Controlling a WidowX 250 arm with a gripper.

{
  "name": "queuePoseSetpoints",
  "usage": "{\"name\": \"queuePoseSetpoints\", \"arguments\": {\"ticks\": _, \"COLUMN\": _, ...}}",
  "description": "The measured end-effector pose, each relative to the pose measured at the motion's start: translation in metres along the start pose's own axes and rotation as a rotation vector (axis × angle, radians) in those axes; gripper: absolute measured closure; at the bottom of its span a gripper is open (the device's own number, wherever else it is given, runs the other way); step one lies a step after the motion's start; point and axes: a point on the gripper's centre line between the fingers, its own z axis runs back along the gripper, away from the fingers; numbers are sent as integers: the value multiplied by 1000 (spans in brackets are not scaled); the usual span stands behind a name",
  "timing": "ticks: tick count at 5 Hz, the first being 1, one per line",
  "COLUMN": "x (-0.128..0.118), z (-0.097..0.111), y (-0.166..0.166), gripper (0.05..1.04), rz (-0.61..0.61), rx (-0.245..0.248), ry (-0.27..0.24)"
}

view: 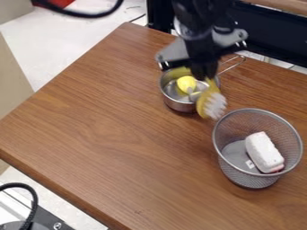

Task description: Put the brush to other pot

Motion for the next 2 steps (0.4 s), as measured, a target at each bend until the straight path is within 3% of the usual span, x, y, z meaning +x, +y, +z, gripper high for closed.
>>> {"name": "queuePoseSetpoints", "arguments": {"ticks": 2, "x": 52, "z": -8, "y": 13, "gripper": 1029, "rz": 54, "rx": 44, "ry": 73}}
